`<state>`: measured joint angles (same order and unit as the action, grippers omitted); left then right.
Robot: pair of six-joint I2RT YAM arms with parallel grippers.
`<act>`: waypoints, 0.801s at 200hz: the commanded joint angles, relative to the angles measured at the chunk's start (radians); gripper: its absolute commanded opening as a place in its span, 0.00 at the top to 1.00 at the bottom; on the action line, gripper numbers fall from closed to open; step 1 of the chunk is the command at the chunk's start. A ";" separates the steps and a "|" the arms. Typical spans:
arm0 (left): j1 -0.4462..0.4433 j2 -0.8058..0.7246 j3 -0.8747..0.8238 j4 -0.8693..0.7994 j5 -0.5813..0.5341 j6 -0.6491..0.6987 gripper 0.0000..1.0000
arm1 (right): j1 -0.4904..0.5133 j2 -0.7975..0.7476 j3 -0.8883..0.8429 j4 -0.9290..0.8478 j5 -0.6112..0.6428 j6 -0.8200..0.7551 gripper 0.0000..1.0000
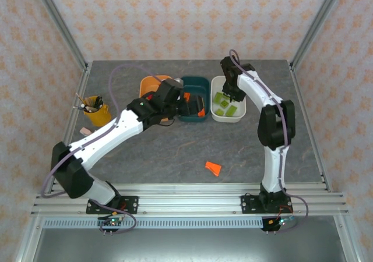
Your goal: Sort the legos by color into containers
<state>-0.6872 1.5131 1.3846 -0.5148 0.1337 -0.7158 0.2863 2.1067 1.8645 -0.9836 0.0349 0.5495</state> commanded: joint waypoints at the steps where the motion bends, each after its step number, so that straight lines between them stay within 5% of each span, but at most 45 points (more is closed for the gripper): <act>1: 0.003 0.048 0.053 0.005 0.006 0.038 0.00 | -0.029 0.075 0.097 -0.086 0.040 -0.063 0.78; 85: 0.006 0.087 0.042 0.011 0.007 0.034 0.00 | -0.053 0.222 0.224 -0.096 -0.005 -0.073 0.75; 160: 0.006 0.054 0.026 -0.006 0.000 0.038 0.00 | -0.047 0.231 0.280 -0.117 -0.031 -0.076 0.51</act>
<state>-0.6865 1.6104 1.4128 -0.5072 0.1463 -0.7052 0.2348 2.3451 2.0956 -1.0584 0.0048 0.4858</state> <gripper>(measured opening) 0.996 0.470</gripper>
